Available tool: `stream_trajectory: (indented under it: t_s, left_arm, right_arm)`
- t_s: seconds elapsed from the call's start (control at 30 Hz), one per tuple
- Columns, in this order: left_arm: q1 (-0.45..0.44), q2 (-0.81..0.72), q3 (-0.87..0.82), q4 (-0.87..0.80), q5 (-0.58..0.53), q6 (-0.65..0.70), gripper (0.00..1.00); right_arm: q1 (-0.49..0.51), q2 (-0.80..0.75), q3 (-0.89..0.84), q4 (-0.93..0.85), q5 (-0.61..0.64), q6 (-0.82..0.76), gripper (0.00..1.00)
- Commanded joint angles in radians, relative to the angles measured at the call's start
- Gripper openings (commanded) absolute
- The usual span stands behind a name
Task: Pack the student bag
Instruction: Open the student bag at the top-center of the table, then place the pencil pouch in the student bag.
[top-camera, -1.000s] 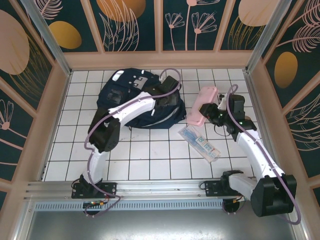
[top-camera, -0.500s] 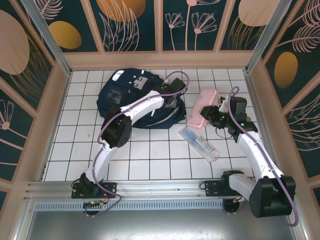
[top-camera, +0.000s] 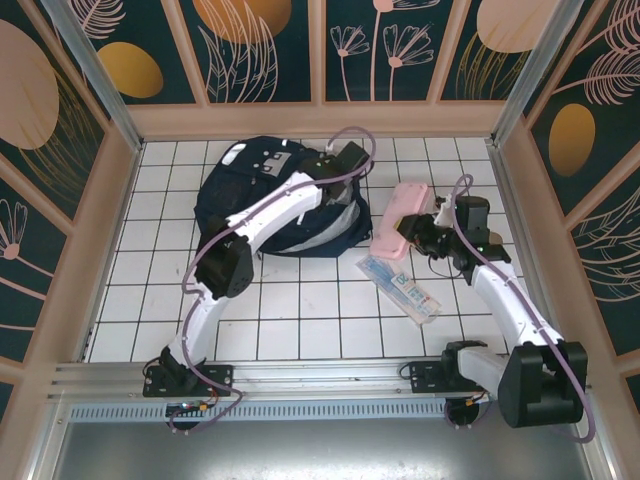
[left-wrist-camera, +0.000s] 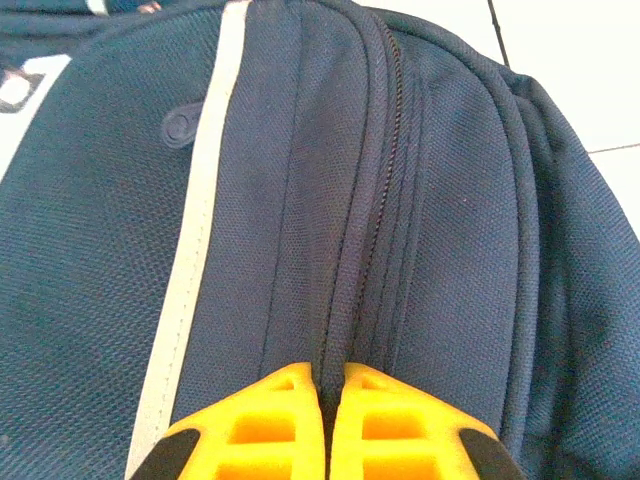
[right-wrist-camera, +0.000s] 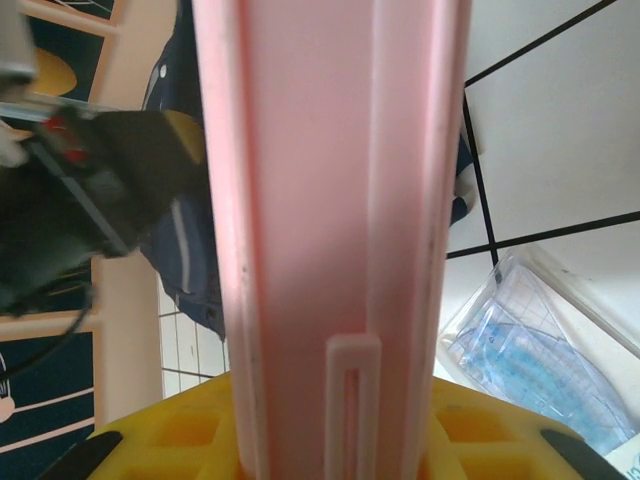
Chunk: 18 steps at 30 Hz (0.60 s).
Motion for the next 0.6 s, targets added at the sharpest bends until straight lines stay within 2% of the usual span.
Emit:
stream_trajectory:
  t_s: [0.0, 0.13, 0.37, 0.57]
  left_arm:
    - [0.01, -0.109, 0.089, -0.048, -0.004, -0.021, 0.0]
    - [0.046, -0.162, 0.137, -0.069, 0.069, -0.026, 0.0]
    - [0.141, -0.272, 0.141, -0.048, 0.234, -0.019, 0.0]
    - [0.195, -0.326, 0.136, -0.045, 0.305, -0.02, 0.0]
  right_arm:
    - [0.008, 0.02, -0.004, 0.122, -0.048, 0.032, 0.25]
    - [0.054, 0.061, 0.018, 0.196, -0.04, 0.063, 0.25]
    - [0.198, 0.205, 0.105, 0.334, 0.004, 0.11, 0.25]
    - [0.296, 0.345, 0.174, 0.484, 0.033, 0.177, 0.25]
